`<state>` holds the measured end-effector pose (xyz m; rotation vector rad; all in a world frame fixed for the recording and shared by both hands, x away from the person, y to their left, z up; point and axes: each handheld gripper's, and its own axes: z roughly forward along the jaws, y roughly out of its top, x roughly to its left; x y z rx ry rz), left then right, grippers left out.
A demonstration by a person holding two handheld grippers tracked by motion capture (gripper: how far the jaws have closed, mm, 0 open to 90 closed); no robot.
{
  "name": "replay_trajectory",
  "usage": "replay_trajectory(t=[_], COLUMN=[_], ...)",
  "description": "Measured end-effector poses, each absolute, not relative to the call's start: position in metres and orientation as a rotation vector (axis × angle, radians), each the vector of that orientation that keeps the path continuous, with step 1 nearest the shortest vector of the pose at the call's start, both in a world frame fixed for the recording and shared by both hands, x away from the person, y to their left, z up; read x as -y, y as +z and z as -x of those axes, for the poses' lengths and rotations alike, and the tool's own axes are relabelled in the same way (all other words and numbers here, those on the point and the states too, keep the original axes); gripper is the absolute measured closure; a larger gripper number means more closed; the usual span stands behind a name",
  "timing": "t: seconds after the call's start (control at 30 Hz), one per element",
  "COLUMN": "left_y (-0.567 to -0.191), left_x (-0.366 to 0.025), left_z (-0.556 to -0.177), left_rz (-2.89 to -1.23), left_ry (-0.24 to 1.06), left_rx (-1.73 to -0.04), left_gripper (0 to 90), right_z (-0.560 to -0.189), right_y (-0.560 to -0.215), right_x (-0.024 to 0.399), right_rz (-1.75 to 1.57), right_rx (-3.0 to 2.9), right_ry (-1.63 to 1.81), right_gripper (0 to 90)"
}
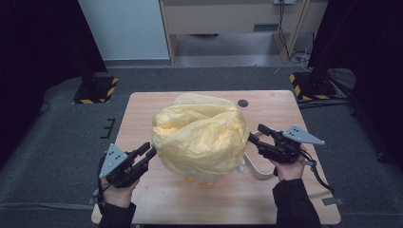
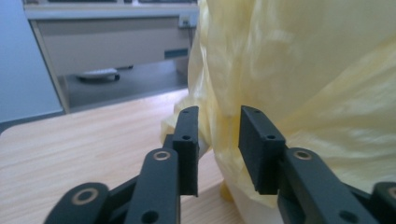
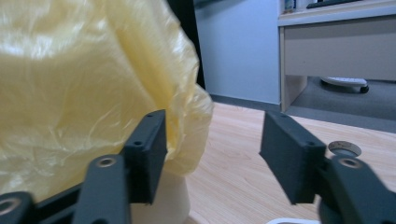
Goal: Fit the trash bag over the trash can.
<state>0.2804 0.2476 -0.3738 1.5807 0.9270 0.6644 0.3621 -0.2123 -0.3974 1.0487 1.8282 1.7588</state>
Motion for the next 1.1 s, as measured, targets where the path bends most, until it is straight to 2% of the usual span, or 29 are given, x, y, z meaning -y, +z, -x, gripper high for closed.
replay_trajectory(t=[0.07, 0.27, 0.47, 0.7, 1.1], left_y=[-0.369, -0.366, -0.385, -0.407, -0.405], left_x=[-0.251, -0.257, -0.272, -0.289, -0.284], left_z=[-0.276, -0.274, -0.288, -0.301, -0.300], left_rz=[-1.547, -1.517, -1.507, -1.498, -1.505], left_ry=[0.696, 0.798, 0.862, 0.857, 0.861], left_rx=[-0.921, -0.948, -1.066, -1.177, -1.154], left_gripper=[57.7, 53.0, 45.0, 42.8, 41.3], right_z=[-0.360, -0.360, -0.361, -0.362, -0.368], right_y=[-0.393, -0.365, -0.327, -0.287, -0.237], right_x=[0.220, 0.231, 0.227, 0.216, 0.151], right_rz=[-1.047, -1.042, -0.977, -0.914, -0.760], right_rx=[-1.801, -1.706, -1.670, -1.634, -1.733], right_ry=[1.771, 1.824, 1.828, 1.849, 1.871], right_gripper=[33.1, 27.9, 24.1, 22.3, 21.3])
